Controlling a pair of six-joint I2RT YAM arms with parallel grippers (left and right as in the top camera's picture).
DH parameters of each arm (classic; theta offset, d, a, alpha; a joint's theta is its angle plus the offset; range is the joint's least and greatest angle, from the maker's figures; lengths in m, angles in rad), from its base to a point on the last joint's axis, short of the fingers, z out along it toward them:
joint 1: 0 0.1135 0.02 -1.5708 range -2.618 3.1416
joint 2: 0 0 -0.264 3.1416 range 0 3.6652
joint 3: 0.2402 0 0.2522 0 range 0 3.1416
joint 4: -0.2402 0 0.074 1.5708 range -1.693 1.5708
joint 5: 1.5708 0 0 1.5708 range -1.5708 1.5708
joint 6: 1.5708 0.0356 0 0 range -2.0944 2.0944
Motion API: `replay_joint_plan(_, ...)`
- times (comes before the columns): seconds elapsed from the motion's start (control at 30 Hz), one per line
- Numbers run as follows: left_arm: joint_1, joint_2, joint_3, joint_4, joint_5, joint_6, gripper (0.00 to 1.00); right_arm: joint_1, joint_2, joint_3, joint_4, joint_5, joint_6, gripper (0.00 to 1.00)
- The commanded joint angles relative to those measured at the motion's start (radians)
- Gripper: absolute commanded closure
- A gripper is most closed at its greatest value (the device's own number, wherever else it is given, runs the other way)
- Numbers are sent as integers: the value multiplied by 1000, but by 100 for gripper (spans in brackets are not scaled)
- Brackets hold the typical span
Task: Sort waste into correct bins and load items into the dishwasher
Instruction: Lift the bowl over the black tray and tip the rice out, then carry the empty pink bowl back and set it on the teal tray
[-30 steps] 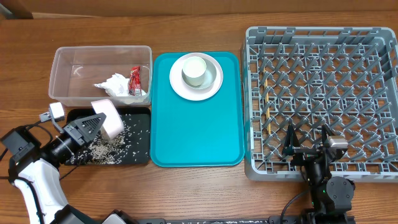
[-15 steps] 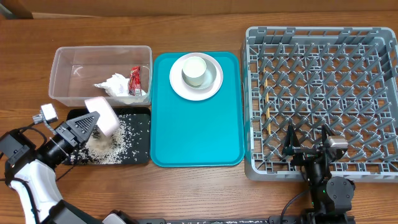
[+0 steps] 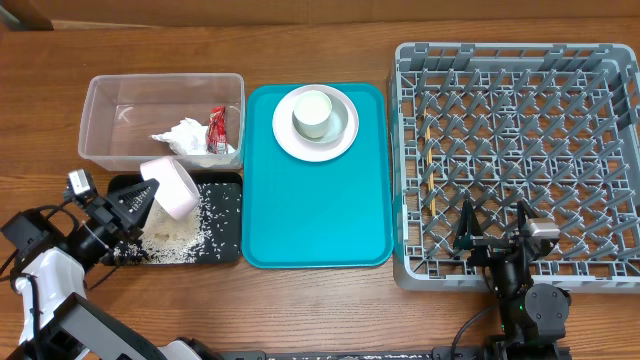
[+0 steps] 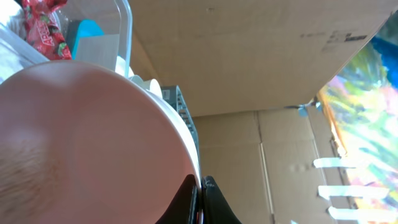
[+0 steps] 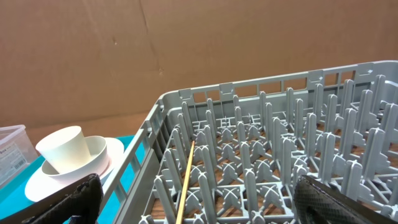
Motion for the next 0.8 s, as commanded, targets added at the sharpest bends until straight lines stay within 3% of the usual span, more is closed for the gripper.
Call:
replay_joint_plan(0.0,10,7,-5,10,41,-91,96,1,-12,-10,6,-5,-3,0)
replay_joint_plan(0.77,9,3,-5,-20,43,-92,96,1,-12,-10,6,-5,-3,0)
